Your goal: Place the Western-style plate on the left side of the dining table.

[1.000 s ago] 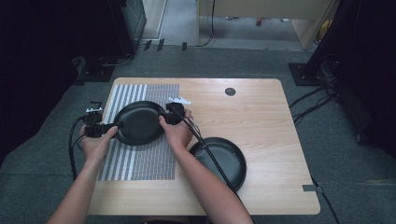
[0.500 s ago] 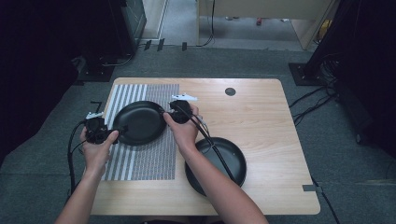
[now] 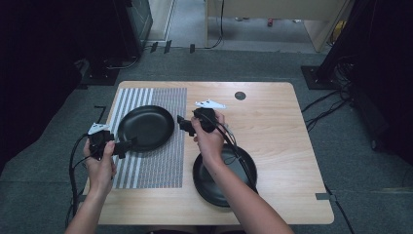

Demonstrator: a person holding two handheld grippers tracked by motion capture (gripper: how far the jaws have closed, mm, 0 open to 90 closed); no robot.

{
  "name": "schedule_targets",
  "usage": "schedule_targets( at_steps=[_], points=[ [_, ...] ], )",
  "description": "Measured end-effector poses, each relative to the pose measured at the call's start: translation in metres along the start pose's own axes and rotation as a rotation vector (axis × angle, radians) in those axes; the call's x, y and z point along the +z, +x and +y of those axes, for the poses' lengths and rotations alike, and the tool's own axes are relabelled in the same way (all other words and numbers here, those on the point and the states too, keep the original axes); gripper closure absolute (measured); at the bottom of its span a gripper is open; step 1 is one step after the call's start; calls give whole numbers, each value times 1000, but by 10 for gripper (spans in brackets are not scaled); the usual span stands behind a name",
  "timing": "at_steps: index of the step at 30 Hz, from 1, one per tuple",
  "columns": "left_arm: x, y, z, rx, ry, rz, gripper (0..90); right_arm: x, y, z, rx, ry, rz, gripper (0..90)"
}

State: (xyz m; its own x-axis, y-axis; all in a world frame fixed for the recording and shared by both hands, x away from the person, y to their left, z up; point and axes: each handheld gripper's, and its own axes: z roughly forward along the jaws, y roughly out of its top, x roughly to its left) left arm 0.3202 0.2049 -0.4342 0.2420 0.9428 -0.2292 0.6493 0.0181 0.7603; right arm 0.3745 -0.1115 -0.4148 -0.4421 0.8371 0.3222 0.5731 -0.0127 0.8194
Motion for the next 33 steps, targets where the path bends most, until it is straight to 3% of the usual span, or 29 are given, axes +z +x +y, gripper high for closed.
schedule_targets(
  at_steps=[4, 13, 19, 21, 24, 28, 33],
  points=[
    [-6, -4, -11, 15, -11, 23, 37, -15, -7, -3, -14, 5, -2, 264],
    [-19, -17, -35, -4, -50, 25, 38, -47, -18, -11, -46, -13, -3, 255],
    [-20, -25, -51, 7, -53, 32, 38, -65, -28, -19, -39, -21, -7, 253],
    [-21, -28, -60, 24, -77, 61, 38, -70, -32, -23, -31, -17, -5, 252],
    [-24, -27, -65, 38, -92, 88, 38, -77, -39, -29, -20, -11, -5, 251],
    [-29, -22, -76, 27, -102, 107, 38, -86, -50, -37, -2, -17, -9, 250],
    [-31, -17, -94, 39, -77, 139, 37, -98, -63, -47, 18, -28, -21, 250]
  ],
)
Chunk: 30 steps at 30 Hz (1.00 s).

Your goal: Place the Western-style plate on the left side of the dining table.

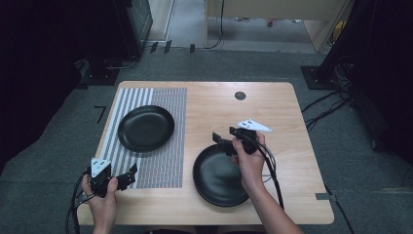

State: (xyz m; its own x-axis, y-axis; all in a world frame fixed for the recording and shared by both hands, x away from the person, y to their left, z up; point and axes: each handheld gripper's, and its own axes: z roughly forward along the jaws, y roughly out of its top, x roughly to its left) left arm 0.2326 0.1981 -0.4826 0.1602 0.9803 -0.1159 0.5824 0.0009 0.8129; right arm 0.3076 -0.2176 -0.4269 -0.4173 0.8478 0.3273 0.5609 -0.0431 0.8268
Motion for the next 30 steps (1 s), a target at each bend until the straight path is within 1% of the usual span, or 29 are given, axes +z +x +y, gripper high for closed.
schedule_targets(
  at_steps=[4, 7, 8, 11, 13, 14, 18, 20, 21, 22, 23, 25, 26, 28, 29, 30],
  points=[
    [-3, 8, -10, -4, 14, 20, 37, -10, -11, -9, 8, -9, -21, 251],
    [-5, 13, -14, 7, 14, 41, 37, -17, -19, -15, 9, -4, -38, 251],
    [-6, 15, -15, 10, 19, 46, 37, -19, -22, -17, 0, -6, -45, 251],
    [-7, 20, -19, 17, 28, 51, 37, -27, -30, -22, -14, -3, -70, 250],
    [-7, 22, -22, 20, 35, 53, 37, -33, -36, -25, -16, -6, -79, 250],
    [-7, 22, -22, 20, 35, 53, 37, -33, -36, -25, -16, -6, -79, 250],
    [-7, 27, -26, 49, 46, 71, 37, -46, -51, -32, -6, -12, -105, 250],
    [-7, 28, -26, 49, 48, 76, 37, -48, -53, -34, -3, -12, -110, 251],
    [-7, 30, -27, 47, 49, 82, 37, -54, -59, -37, 1, -12, -114, 251],
    [-7, 32, -27, 48, 48, 97, 37, -55, -62, -37, 1, -14, -114, 251],
    [-7, 32, -27, 48, 48, 97, 37, -55, -62, -37, 1, -14, -114, 251],
    [-7, 37, -28, 42, 55, 104, 38, -63, -69, -41, 13, -18, -120, 251],
    [-7, 37, -28, 42, 55, 104, 37, -63, -69, -41, 13, -18, -120, 251],
    [-6, 40, -29, 40, 62, 110, 37, -68, -75, -43, 21, -22, -128, 251],
    [-6, 42, -30, 37, 65, 110, 37, -73, -82, -45, 31, -28, -139, 252],
    [-7, 44, -30, 36, 68, 111, 38, -75, -85, -46, 35, -30, -143, 253]
  ],
)
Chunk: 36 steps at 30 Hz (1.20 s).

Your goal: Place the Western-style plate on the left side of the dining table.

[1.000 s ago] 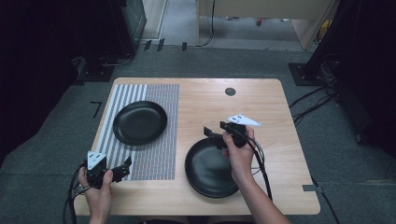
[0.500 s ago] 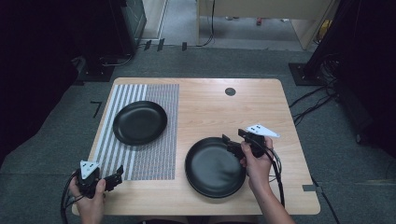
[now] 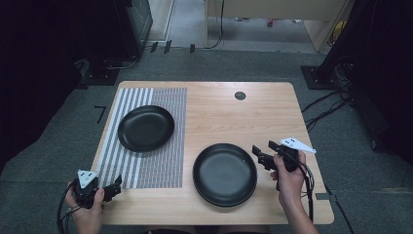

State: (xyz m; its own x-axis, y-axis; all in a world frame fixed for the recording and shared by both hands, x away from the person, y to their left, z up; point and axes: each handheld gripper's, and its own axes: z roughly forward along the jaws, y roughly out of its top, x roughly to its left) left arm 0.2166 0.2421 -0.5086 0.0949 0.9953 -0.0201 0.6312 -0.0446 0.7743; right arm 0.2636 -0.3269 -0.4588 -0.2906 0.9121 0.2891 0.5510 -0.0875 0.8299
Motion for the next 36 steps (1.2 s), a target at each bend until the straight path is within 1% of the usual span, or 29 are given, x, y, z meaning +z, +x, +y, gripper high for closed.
schedule_targets(
  at_steps=[4, 7, 8, 9, 10, 11, 13, 15, 17, 22, 26, 29, 33, 36],
  points=[
    [2, 2, -1, -1, 10, 2, 37, -6, -14, -4, 20, -2, -20, 255],
    [2, 4, -1, -2, 16, -4, 37, -10, -24, -7, 25, -2, -42, 256],
    [2, 4, -1, -2, 16, -4, 37, -10, -24, -7, 25, -2, -42, 256],
    [3, 4, -1, -2, 17, -4, 37, -14, -30, -9, 30, -4, -55, 256],
    [3, 5, -1, -3, 17, -3, 37, -14, -30, -9, 30, -4, -55, 256],
    [3, 6, -1, -3, 20, -5, 37, -15, -33, -10, 30, -3, -65, 258],
    [5, 7, -2, -10, 24, -9, 37, -21, -44, -15, 41, -4, -86, 260],
    [5, 7, -2, -15, 28, -12, 37, -22, -46, -16, 42, -2, -93, 261],
    [6, 8, -2, -17, 32, -15, 37, -26, -55, -23, 45, 11, -116, 261],
    [8, 8, -3, -23, 40, -22, 37, -34, -69, -32, 51, 26, -157, 261],
    [8, 7, -3, -17, 49, -24, 37, -41, -81, -41, 49, 45, -189, 259],
    [9, 7, -3, -11, 56, -24, 37, -46, -87, -47, 58, 61, -205, 257],
    [10, 6, -3, -9, 63, -26, 37, -54, -94, -54, 71, 68, -229, 258],
    [10, 6, -3, -7, 64, -23, 37, -59, -99, -60, 71, 78, -259, 252]
  ],
)
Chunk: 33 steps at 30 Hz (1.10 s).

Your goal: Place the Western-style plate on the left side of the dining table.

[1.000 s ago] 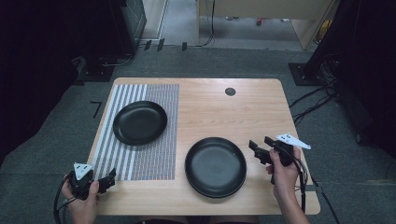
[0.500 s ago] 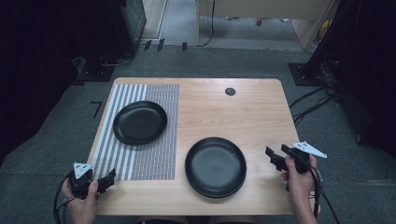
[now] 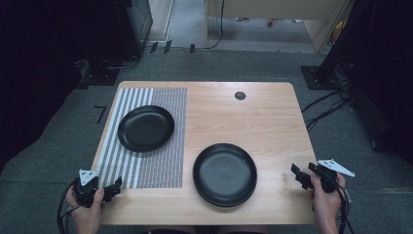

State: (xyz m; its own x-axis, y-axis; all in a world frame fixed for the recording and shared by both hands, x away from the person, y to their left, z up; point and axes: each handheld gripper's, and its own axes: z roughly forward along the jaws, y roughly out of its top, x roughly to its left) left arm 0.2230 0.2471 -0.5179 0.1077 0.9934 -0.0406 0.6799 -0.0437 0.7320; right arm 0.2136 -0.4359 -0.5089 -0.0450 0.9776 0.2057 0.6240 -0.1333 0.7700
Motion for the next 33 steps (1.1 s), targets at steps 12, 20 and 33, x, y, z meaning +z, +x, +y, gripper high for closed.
schedule_targets(
  at_steps=[12, 20, 33],
  points=[
    [1, -1, 0, 7, 6, 7, 33, 0, 0, -18, -66, 57, -95, 233],
    [1, -1, 0, 4, 6, 5, 32, 3, 8, -21, -125, 64, -127, 226],
    [0, 0, 0, -4, 1, -5, 32, 3, 8, -21, -126, 66, -125, 220]
  ],
)
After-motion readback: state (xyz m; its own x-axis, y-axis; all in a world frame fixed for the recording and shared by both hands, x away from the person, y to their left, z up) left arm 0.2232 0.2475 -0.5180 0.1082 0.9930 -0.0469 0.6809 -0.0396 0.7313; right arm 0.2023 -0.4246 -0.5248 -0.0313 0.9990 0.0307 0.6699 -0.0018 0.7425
